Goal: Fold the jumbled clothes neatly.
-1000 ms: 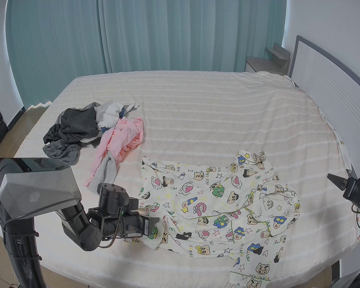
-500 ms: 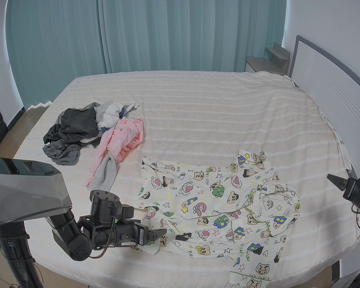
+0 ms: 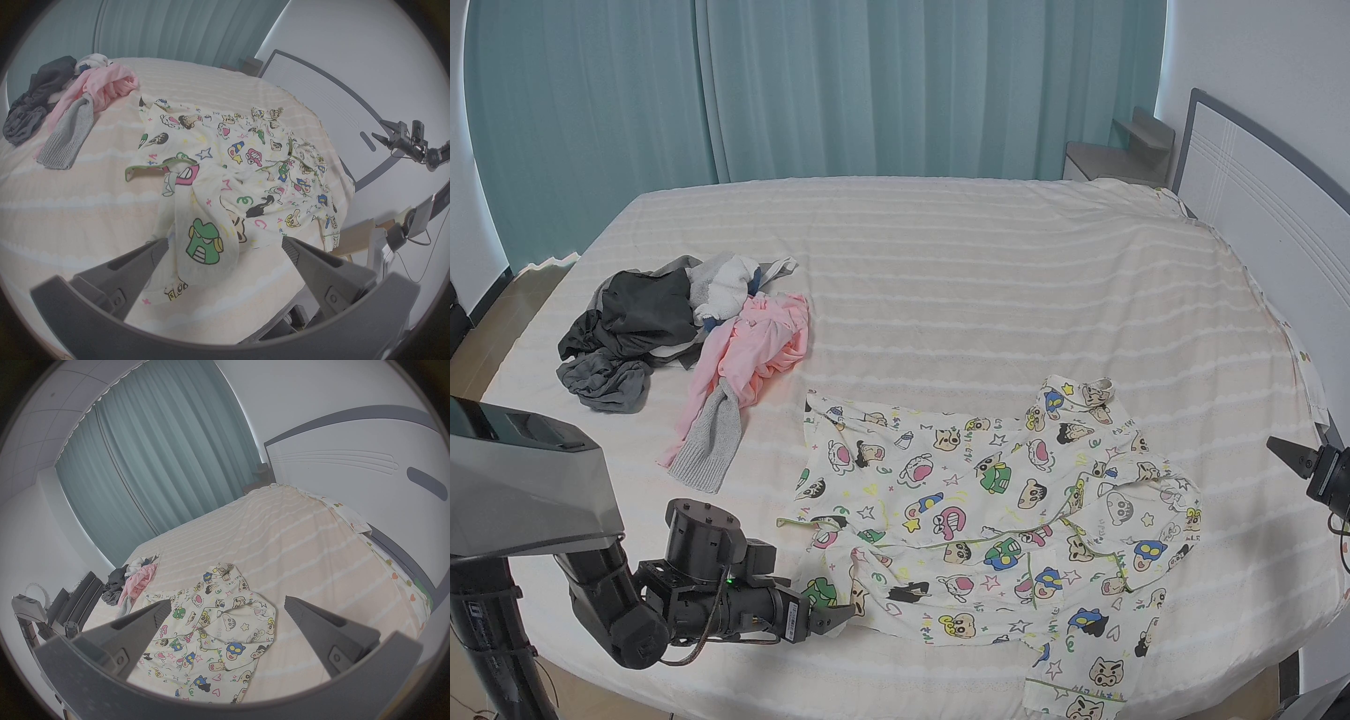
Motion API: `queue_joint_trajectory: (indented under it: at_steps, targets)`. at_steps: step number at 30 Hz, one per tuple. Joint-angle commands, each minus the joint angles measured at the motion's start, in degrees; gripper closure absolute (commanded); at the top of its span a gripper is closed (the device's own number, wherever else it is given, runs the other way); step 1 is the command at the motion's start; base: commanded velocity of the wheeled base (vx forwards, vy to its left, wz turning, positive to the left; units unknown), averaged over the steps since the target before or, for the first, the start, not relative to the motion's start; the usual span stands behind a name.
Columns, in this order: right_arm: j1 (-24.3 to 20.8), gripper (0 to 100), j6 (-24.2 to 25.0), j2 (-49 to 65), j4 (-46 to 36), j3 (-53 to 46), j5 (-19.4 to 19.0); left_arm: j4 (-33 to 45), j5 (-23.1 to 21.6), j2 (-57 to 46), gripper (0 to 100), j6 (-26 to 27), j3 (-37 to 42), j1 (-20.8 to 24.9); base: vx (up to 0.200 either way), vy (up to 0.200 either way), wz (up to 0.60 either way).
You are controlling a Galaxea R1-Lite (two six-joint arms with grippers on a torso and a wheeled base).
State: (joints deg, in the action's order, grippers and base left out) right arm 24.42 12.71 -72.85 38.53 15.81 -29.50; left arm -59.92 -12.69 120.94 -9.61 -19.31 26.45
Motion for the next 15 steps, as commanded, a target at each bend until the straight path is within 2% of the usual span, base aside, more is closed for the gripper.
queue_joint_trajectory:
  at_steps: [1,8,14,15]
  targets:
    - [0.0,0,-0.1,0.0,0.0,0.0,0.0,-0.1,-0.1,3.5,0,0.3,-1.0,0.6,0.000,0.000,0.00]
    - [0.0,0,-0.1,0.0,0.0,0.0,0.0,-0.3,-0.1,5.7,0,0.3,-1.4,1.4,0.000,0.000,0.00]
    - [0.0,0,-0.1,0.0,0.0,0.0,0.0,-3.7,0.0,6.9,0,0.2,-1.0,1.4,0.000,0.000,0.00]
    - [0.0,0,-0.1,0.0,0.0,-0.1,0.0,-4.1,0.0,6.9,100,0.2,-0.8,1.4,0.000,0.000,0.00]
